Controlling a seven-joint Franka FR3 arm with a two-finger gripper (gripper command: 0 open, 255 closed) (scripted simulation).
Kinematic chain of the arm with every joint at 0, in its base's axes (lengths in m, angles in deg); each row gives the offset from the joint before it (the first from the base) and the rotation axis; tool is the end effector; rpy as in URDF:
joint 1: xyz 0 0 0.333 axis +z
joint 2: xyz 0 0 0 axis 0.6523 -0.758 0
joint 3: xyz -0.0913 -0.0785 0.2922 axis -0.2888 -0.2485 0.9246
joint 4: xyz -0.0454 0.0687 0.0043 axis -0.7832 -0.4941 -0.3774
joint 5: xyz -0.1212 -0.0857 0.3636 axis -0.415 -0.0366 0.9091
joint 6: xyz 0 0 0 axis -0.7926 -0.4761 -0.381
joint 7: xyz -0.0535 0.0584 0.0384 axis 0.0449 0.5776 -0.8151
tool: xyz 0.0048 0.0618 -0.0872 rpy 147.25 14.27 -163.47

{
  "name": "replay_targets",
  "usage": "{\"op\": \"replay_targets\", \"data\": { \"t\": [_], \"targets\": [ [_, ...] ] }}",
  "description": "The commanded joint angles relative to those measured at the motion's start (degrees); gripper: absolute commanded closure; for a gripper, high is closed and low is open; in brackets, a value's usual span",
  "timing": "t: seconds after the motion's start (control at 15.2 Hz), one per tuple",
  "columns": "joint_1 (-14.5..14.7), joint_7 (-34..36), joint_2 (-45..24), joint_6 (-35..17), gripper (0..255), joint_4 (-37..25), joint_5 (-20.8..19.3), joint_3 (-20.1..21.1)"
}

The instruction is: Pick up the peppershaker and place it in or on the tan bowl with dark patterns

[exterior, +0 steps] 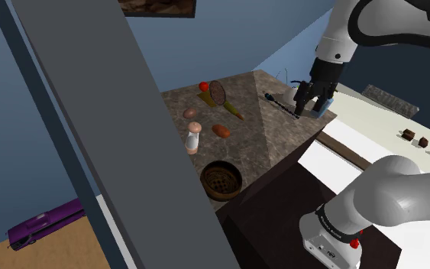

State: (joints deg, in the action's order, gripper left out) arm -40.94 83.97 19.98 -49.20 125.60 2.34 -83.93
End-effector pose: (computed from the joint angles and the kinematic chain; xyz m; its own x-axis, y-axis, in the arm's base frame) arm 0.3082 -0.0101 0.5341 0.9661 -0.1936 -0.1706 -0.1984 -0.9800 -0.0116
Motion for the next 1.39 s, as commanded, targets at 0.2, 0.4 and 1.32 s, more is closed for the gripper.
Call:
{"op": "replay_targets", "data": {
  "t": [0.2, 0.4, 1.32],
  "targets": [
    [0.5, 1.1, -3.8, -6.7, 0, 1.7, 1.3, 0.7],
    [1.0, 2.0, -8.4, -13.4, 0, 2.6, 2.5, 1.5],
    [3.4, 4.9, -35.7, -40.4, 0, -3.5, 7.2, 4.4]
  ]
}}
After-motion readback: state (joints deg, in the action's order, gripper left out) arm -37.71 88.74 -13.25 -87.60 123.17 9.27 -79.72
